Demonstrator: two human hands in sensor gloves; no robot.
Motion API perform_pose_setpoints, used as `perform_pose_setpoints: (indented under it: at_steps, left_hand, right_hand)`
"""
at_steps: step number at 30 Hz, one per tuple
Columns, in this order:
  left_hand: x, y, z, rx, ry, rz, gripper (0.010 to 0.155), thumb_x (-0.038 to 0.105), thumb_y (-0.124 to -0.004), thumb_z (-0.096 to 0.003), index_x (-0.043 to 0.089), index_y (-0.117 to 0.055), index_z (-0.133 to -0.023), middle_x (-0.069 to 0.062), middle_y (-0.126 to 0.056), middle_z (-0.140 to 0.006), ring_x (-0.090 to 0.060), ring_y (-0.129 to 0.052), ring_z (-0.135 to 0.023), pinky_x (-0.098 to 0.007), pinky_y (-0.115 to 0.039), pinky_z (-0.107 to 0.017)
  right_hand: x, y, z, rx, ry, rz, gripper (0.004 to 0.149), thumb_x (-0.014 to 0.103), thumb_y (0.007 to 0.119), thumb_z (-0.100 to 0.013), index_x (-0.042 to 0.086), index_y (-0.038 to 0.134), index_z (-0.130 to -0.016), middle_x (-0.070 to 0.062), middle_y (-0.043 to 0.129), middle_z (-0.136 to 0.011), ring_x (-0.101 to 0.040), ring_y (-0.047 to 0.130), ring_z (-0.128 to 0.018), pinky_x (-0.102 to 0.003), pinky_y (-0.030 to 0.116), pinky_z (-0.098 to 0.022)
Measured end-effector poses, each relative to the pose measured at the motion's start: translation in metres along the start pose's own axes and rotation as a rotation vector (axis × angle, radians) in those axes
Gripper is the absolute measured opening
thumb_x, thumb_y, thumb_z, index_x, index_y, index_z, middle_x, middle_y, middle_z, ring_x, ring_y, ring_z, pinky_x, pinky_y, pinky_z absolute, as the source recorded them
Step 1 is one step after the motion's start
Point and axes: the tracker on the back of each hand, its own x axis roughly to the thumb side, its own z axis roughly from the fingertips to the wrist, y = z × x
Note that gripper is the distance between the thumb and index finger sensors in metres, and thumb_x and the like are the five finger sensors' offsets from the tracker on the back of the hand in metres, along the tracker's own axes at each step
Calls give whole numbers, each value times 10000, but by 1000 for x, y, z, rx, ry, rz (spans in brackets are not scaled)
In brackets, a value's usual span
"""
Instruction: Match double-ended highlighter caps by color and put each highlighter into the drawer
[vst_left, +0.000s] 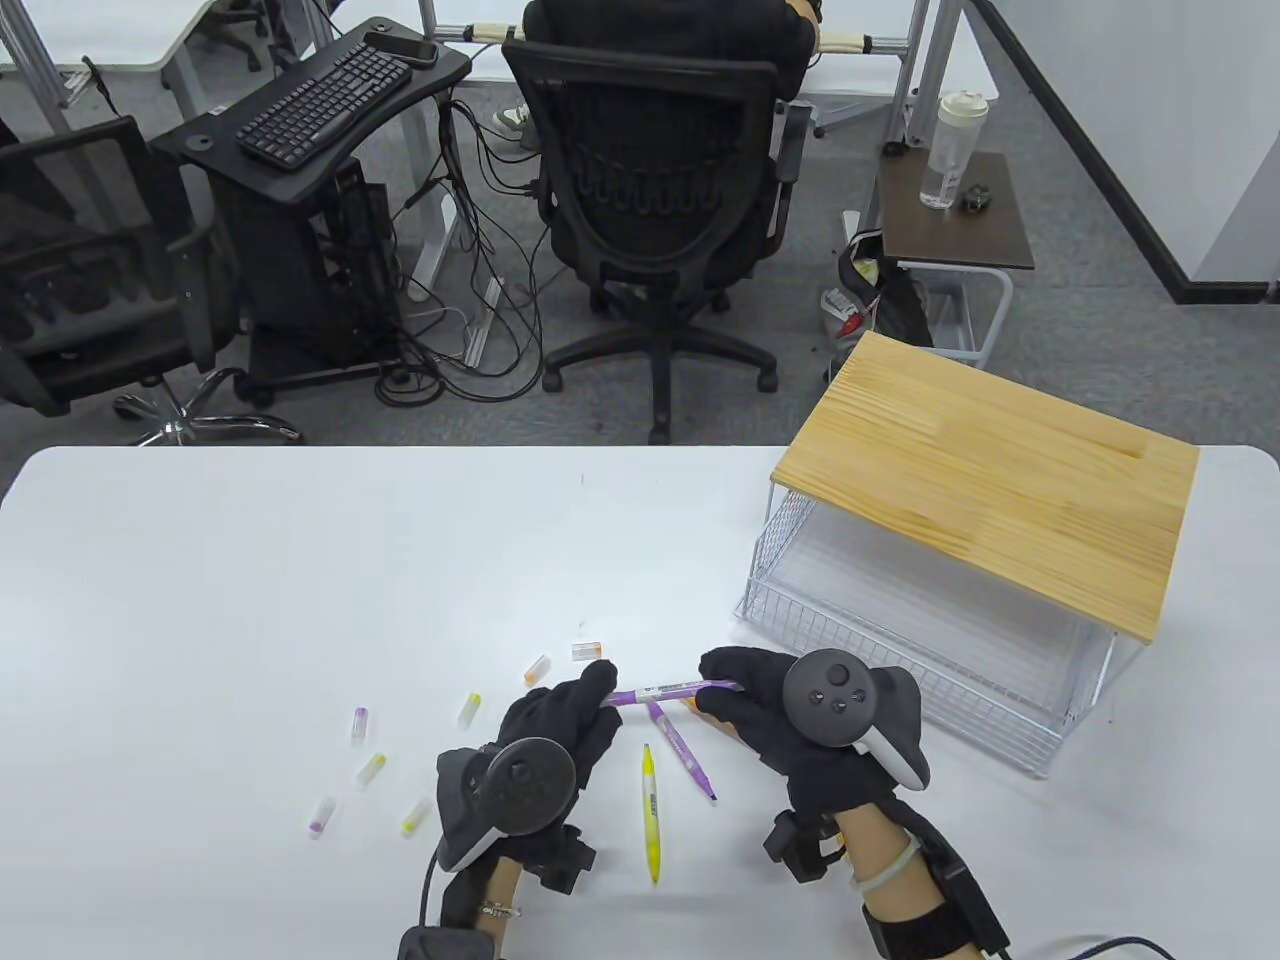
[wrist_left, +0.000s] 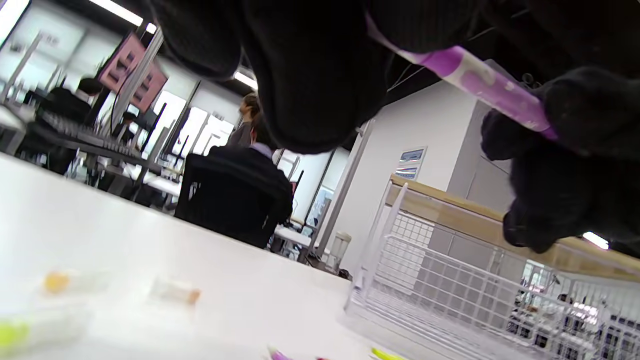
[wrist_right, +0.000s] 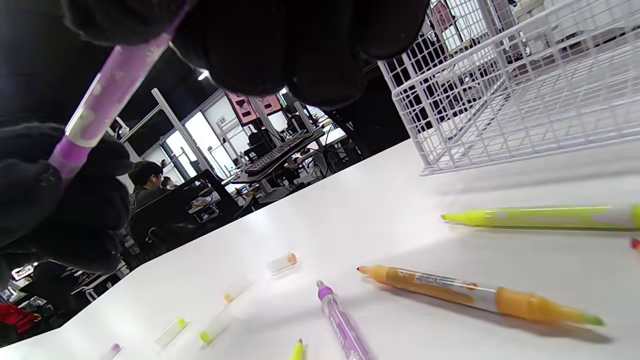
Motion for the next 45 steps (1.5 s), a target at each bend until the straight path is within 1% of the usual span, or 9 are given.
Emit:
perform_pose_setpoints:
  at_steps: [6,14,17,19,22,28,33,39,45]
  left_hand:
    - [9,0,5,61,-50,-120,505,363,-709,-465,157,-848,-905,-25,-1013,-724,-58,-1057,-455,-460,-753,-670]
    - [19,-4,7,74,-99,-246,503,368,-720,-448,159,-872,-880,-27,-1029,-705,-55,-1068,-435,-456,-754,-672]
    - [26,-2,6,89,-104,-275,504,381,-712,-464,150,-863,-885,-21,-1021,-705,-54,-1058,-441,-470,-748,-674]
    - [29,-1,2,23,-65,-269,517,403,-683,-489,141,-836,-908,-31,-995,-743,-80,-1045,-483,-503,-733,-674]
    - [22,-3,-3,-75,-10,-250,607,448,-639,-509,160,-708,-1038,-76,-904,-925,-182,-1009,-690,-568,-687,-686]
    - [-19,17,-1,-117,167,-264,761,538,-601,-492,156,-528,-1146,-290,-683,-1128,-462,-845,-923,-691,-590,-684]
    - [-51,25,3,-248,326,-69,811,575,-551,-503,132,-423,-1170,-361,-539,-1175,-626,-666,-981,-760,-504,-668]
    - [-61,18,7,-257,337,-92,785,559,-554,-508,135,-454,-1161,-330,-554,-1175,-599,-663,-993,-761,-495,-669]
    - [-60,14,5,-277,339,-85,759,546,-555,-514,143,-493,-1154,-296,-575,-1179,-586,-667,-996,-754,-496,-674]
  right_hand:
    - [-4,-1,-4,90,-8,-137,468,561,630,-551,256,734,-890,127,847,-479,-175,876,-502,-423,668,-750]
    - [-16,2,-11,220,-5,-215,482,544,623,-562,172,823,-794,108,862,-345,-192,893,-343,-424,734,-644]
    - [-20,-1,-11,193,1,-254,462,554,629,-568,213,794,-834,111,862,-422,-194,889,-431,-438,693,-700]
    - [-21,-1,-11,168,8,-269,449,554,646,-562,254,762,-877,99,876,-525,-213,889,-539,-473,641,-751]
    - [-21,-6,-9,127,13,-197,445,509,646,-575,331,673,-982,87,860,-760,-255,840,-779,-540,525,-823]
    - [-54,-57,13,-254,205,13,409,426,613,-614,425,595,-1022,116,747,-984,-238,722,-997,-575,417,-869]
    - [-84,-83,30,-533,422,161,396,396,625,-618,435,602,-1011,106,697,-1053,-264,673,-1049,-602,383,-862]
    - [-121,-69,17,-410,566,248,492,432,688,-574,414,594,-1056,69,537,-1238,-412,499,-1153,-682,310,-807]
    - [-104,-76,23,-464,483,217,491,466,694,-562,404,609,-1041,55,650,-1173,-353,635,-1101,-658,379,-820]
